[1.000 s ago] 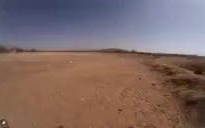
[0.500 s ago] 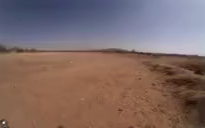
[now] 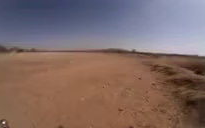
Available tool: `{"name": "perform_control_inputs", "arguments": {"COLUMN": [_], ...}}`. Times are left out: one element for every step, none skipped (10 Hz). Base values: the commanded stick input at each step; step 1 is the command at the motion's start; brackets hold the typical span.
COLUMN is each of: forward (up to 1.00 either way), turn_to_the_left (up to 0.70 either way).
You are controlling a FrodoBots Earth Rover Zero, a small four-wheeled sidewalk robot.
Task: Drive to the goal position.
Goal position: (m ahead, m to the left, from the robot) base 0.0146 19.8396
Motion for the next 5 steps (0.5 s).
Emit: {"name": "perform_control_inputs", "arguments": {"forward": [0.00,0.00,0.00,0.00,0.00], "turn_to_the_left": [0.45,0.45,0.45,0.45,0.45]}}
